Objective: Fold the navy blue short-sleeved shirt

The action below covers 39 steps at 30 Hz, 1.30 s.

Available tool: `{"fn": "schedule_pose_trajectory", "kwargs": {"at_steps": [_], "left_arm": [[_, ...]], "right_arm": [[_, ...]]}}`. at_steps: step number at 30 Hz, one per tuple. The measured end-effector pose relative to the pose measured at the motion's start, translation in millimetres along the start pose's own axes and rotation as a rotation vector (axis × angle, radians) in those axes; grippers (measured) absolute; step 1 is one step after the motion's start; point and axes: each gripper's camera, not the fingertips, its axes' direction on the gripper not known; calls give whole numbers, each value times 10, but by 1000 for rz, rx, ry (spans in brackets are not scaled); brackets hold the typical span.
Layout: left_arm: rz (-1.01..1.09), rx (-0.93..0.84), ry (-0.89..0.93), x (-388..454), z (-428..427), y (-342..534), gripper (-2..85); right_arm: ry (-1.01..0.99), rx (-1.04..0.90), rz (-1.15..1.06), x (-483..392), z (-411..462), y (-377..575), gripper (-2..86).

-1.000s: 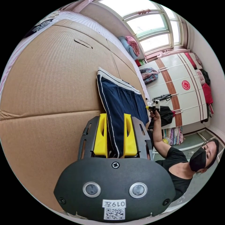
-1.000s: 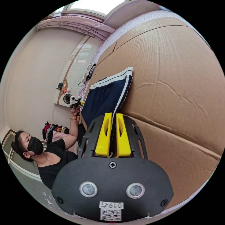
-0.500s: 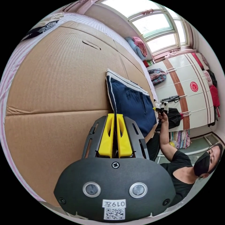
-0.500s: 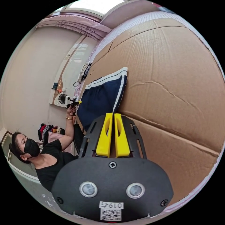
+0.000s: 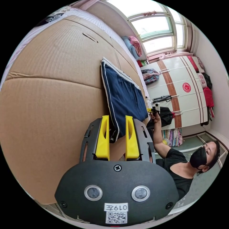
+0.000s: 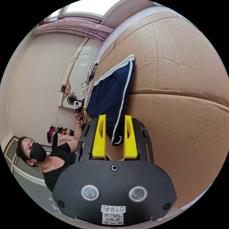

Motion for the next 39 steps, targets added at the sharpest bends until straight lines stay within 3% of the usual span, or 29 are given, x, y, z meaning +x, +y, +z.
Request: {"fn": "schedule_pose_trajectory", "kwargs": {"at_steps": [8, 18, 24, 28, 39], "left_arm": [[-30, 38, 8, -59, 11, 225, 40], [12, 3, -34, -49, -40, 400, 33], [62, 33, 130, -122, -166, 589, 75], [92, -9, 102, -109, -160, 736, 80], [116, -65, 38, -146, -170, 885, 27]], "right_arm": [[7, 57, 14, 9, 92, 266, 7], [80, 31, -21, -65, 154, 393, 13], [-81, -4, -65, -8, 169, 587, 79], [-77, -26, -100, -69, 215, 782, 85], [-27, -43, -106, -66, 223, 901, 3]]}}
